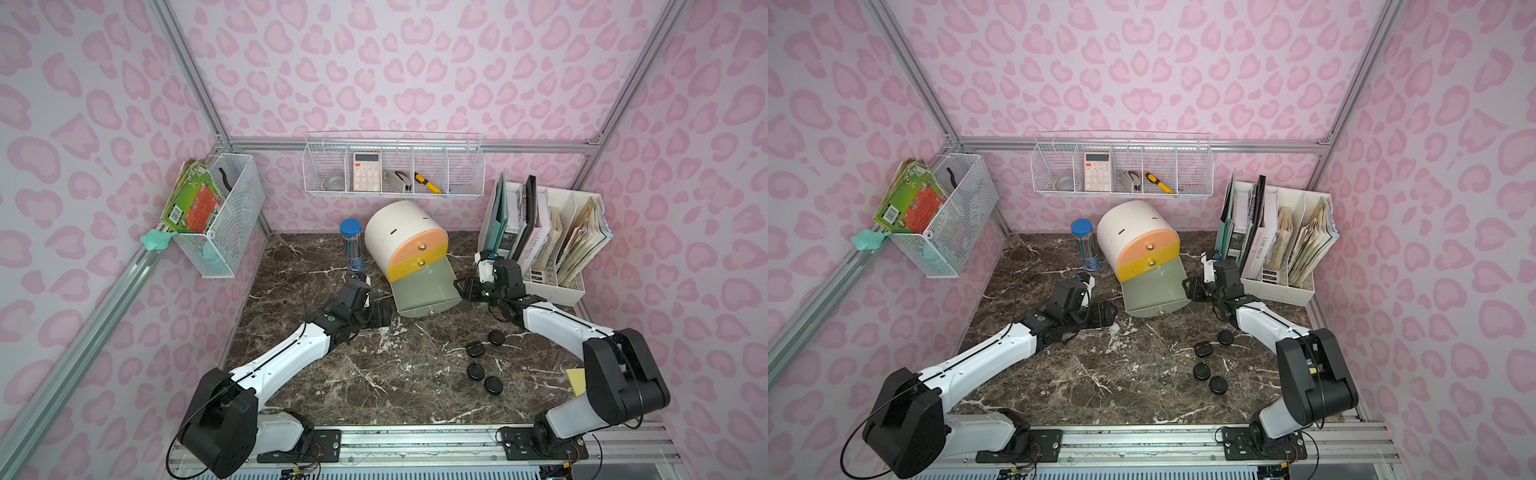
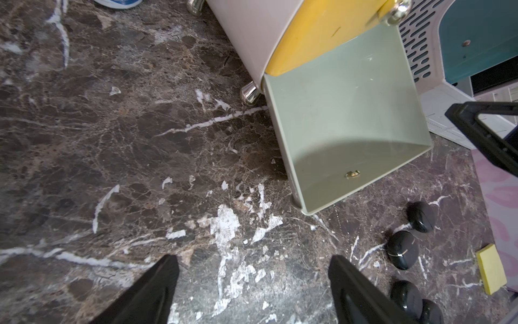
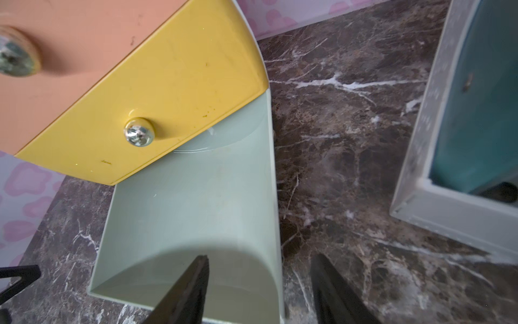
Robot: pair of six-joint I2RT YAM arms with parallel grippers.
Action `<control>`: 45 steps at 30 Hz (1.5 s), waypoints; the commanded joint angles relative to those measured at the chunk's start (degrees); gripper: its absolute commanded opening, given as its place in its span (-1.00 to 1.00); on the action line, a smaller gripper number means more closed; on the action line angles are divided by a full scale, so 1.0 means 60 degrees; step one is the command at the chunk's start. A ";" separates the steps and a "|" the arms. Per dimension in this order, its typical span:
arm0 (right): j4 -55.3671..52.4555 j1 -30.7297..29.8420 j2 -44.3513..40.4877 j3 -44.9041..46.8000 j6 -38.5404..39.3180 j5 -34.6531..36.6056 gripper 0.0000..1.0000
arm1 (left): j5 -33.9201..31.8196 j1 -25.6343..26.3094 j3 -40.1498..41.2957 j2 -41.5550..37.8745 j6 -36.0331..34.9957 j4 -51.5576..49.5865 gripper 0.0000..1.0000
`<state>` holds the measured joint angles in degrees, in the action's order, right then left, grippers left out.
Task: Put the bluetooth earphones in the drawer according to color
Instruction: Adjust the drawer in the storage box.
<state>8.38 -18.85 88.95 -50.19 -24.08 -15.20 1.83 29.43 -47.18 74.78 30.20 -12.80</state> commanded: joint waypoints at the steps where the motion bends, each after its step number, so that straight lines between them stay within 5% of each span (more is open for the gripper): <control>1: -0.0801 -0.0011 0.0467 -0.0636 0.0701 0.0326 0.22 | -0.0303 0.0002 0.0033 -0.0115 -0.0169 -0.0168 0.78; 16: -0.2180 -0.0242 0.2581 -0.2644 0.1795 0.1027 0.13 | -0.0444 -0.0002 0.0009 -0.0218 -0.0265 -0.0284 0.78; 29: -0.2798 -0.0878 0.2517 -0.2890 0.2670 0.0587 -0.61 | -0.0509 0.0002 0.0003 -0.0232 -0.0290 -0.0301 0.78; 38: -0.3199 -0.1140 0.2034 -0.2709 0.2870 0.0321 -0.90 | -0.0528 0.0002 0.0003 -0.0286 -0.0301 -0.0313 0.78; 45: -0.3061 -0.1139 0.2030 -0.2646 0.2394 0.0618 -0.89 | -0.0495 0.0002 -0.0018 -0.0251 -0.0301 -0.0312 0.78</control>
<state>-11.05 -25.63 100.77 -65.58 -9.72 -11.38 -1.04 29.47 -47.03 73.41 28.69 -14.00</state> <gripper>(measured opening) 0.067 0.889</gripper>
